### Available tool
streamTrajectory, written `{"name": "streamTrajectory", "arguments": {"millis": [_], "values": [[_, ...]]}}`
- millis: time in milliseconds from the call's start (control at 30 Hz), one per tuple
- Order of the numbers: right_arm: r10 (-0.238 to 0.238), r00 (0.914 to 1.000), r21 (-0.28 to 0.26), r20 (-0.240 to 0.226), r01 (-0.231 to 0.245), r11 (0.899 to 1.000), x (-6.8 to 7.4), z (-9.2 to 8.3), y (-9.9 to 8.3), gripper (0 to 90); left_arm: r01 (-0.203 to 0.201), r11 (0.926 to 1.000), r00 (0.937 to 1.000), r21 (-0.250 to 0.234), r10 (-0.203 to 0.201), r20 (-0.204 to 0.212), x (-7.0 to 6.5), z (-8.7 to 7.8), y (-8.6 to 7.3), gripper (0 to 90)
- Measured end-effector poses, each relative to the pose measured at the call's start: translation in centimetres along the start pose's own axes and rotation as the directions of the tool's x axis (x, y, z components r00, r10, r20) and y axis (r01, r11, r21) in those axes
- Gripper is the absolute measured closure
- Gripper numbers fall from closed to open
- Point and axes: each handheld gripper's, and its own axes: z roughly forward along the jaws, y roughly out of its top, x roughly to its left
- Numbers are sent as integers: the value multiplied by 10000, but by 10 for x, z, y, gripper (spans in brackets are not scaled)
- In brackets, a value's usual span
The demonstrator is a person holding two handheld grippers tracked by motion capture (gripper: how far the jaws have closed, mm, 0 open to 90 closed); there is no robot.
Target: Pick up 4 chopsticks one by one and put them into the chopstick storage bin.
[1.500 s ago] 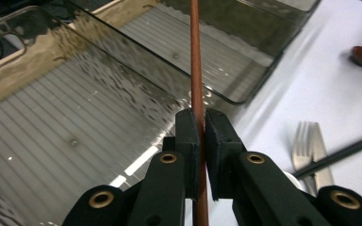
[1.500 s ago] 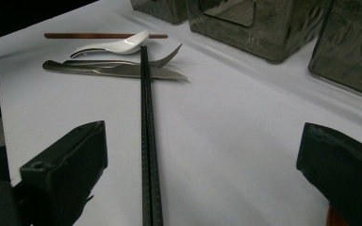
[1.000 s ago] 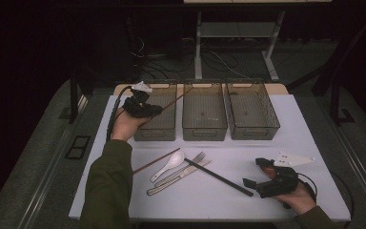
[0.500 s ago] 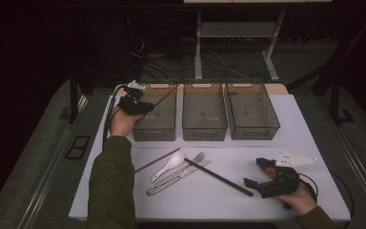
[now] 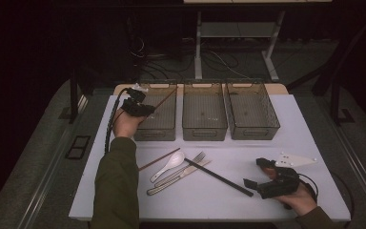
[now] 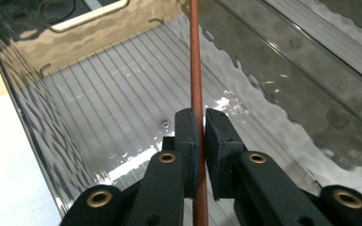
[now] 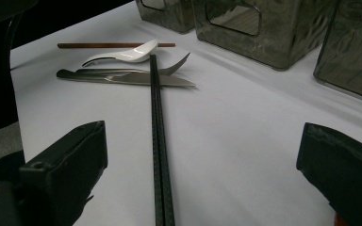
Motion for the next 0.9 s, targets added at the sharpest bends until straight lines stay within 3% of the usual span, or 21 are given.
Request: {"name": "streamTrajectory", "arguments": {"millis": [233, 533, 733, 900], "values": [[8, 10000, 26, 19, -8, 10000, 0, 0, 0, 28, 64, 9996, 9999, -281, -66, -81, 0, -8, 0, 747], [-3, 10000, 27, 50, 3, 10000, 0, 0, 0, 28, -21, 9976, 9997, -689, 36, 224, -1, -22, 0, 618], [-26, 10000, 38, 82, 25, 10000, 0, 1, 0, 28, 122, 9903, 9948, -1387, 20, 1020, -8, -35, -3, 553], [-43, 9999, 90, 126, 42, 10000, 0, 1, 0, 28, -187, 9902, 9894, -1384, 383, 1404, -15, -46, -7, 504]]}}
